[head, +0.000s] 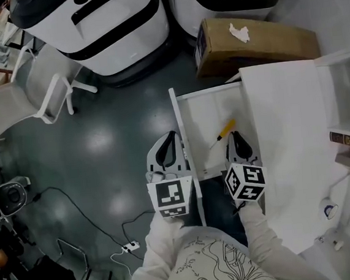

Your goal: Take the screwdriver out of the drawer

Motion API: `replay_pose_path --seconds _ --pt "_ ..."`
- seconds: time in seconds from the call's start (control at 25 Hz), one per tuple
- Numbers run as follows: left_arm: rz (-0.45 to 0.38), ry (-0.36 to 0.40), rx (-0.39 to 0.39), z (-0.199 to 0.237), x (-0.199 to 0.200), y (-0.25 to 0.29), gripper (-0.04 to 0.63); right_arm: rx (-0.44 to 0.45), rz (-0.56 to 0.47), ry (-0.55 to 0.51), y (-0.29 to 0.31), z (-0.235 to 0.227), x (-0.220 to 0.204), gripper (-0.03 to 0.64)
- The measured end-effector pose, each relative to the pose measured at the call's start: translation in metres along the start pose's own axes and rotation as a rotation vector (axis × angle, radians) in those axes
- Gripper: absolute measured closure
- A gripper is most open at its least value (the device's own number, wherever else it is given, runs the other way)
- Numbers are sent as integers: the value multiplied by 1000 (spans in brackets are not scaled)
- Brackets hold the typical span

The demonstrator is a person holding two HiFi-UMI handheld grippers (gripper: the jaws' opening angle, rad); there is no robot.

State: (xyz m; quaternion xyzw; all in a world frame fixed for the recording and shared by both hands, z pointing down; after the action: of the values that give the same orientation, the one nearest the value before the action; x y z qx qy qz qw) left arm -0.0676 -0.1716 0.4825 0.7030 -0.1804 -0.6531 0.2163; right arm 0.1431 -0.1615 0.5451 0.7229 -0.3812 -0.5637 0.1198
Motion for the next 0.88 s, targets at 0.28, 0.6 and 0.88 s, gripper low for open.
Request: replay_pose_path --seconds 0.28,0.6,0.88 --pt "39 -3 -40 0 -18 19 588 -81 68 78 27 -16 -36 534" --pt "67 -9 -56 1 -32 37 588 -145 161 230 58 -37 -81 474" --pt "71 -21 -64 3 -33 47 588 -216 224 286 85 -56 -106 454"
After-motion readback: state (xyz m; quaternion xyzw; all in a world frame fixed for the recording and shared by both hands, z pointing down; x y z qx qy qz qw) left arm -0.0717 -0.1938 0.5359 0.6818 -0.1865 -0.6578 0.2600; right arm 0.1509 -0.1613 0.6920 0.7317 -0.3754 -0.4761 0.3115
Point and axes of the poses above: the fingertips, and each gripper's own axes: y forward along the fingers, z to its left, x out of its top, the point moved 8 cm from there along -y, backward along the fingers, and after that the axes turned 12 degrees about x, right-handed, at the moved point
